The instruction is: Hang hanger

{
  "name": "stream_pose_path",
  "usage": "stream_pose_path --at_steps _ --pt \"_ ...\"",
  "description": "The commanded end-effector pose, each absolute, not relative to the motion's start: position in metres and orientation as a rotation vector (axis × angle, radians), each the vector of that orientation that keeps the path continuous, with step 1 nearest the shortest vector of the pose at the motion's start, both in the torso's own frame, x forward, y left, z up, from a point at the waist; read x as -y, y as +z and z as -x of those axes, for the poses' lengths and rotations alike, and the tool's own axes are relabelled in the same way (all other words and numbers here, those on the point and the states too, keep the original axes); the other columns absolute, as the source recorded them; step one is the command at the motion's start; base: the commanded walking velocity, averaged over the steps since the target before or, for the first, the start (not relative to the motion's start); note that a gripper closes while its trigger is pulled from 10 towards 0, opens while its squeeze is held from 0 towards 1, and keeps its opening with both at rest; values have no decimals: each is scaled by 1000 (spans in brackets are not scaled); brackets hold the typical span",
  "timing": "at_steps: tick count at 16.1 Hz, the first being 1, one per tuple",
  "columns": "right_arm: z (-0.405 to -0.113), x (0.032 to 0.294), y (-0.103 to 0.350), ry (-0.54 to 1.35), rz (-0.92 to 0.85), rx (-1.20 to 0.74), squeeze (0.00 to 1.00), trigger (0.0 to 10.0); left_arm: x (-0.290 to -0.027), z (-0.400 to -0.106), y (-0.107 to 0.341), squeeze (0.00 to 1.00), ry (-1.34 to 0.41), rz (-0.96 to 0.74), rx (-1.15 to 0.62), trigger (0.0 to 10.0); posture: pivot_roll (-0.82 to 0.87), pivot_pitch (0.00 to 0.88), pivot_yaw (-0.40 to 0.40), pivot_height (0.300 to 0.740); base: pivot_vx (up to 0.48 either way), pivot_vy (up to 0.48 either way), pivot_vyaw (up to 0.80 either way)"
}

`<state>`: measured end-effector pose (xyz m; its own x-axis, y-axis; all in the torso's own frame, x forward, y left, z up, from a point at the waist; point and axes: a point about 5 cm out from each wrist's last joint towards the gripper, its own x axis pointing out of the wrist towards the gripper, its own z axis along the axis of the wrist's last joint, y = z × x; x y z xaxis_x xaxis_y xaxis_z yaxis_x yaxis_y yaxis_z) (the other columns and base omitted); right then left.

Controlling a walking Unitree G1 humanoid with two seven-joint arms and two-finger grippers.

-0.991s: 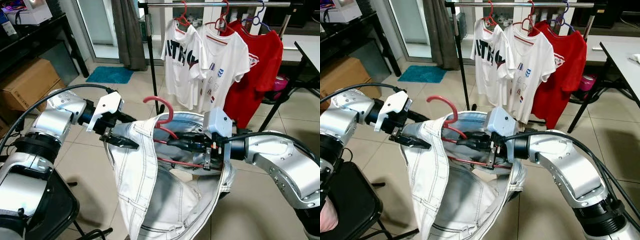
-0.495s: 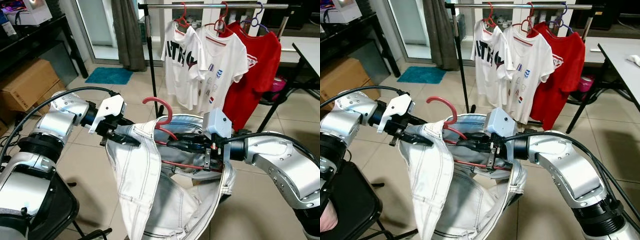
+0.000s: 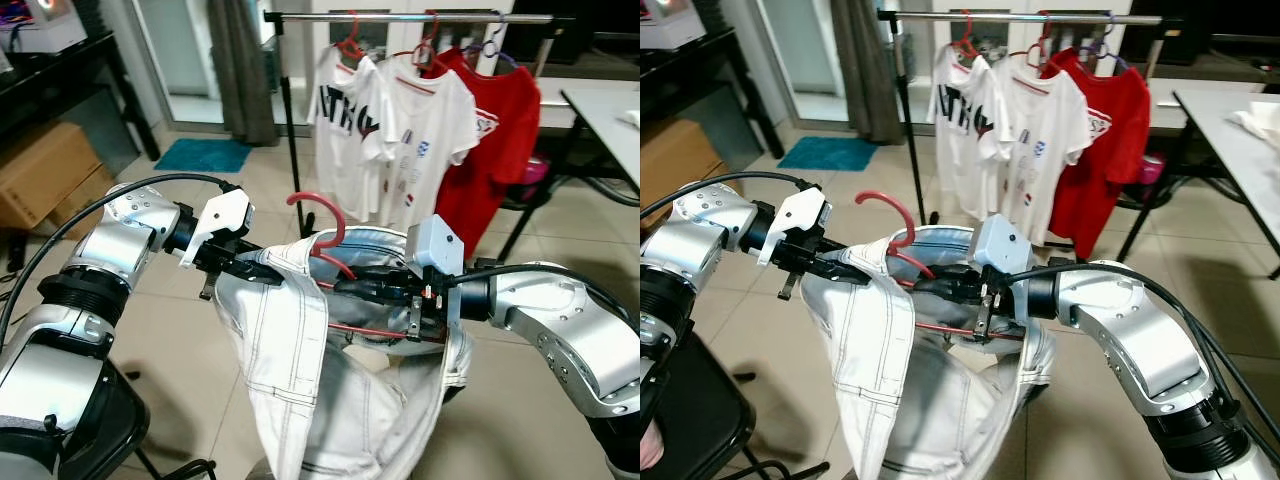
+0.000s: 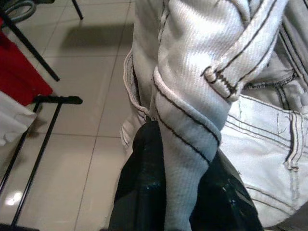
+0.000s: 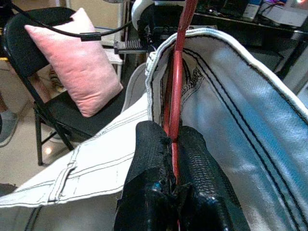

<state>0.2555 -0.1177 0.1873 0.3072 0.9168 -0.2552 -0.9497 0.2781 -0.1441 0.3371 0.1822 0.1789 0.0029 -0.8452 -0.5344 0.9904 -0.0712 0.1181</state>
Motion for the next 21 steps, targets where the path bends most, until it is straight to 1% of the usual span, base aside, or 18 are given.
stream_pose_path --at_steps 1,10,11,12,13,17,20,21 --pt "-256 113 203 1286 306 -30 0 10000 -183 -337 182 0 -1550 -536 -320 0 -50 0 120 740 0 0 0" --pt "-256 113 202 1285 293 -41 0 10000 -186 -333 177 0 -1566 -484 -346 0 -53 0 125 740 0 0 0" --pt "-256 113 200 1282 260 -61 714 10000 -186 -332 176 0 -1561 -466 -345 0 -54 0 124 740 0 0 0" --pt "-257 113 200 1279 249 -67 714 10000 -186 -332 176 0 -1559 -462 -345 0 -54 0 124 740 0 0 0" --pt "-258 113 200 1268 224 -77 1000 10000 -186 -332 174 0 -1543 -449 -347 0 -53 0 125 740 0 0 0" --pt "-261 115 202 1235 207 -63 1000 10000 -192 -332 158 0 -1442 -461 -396 0 -50 0 121 740 0 0 0" --pt "-269 124 215 1121 152 6 1000 10000 -197 -331 150 0 -1386 -484 -426 0 -46 0 117 740 0 0 0" --pt "-271 131 221 1066 131 22 1000 10000 -200 -331 148 0 -1360 -498 -432 0 -47 0 118 740 0 0 0"
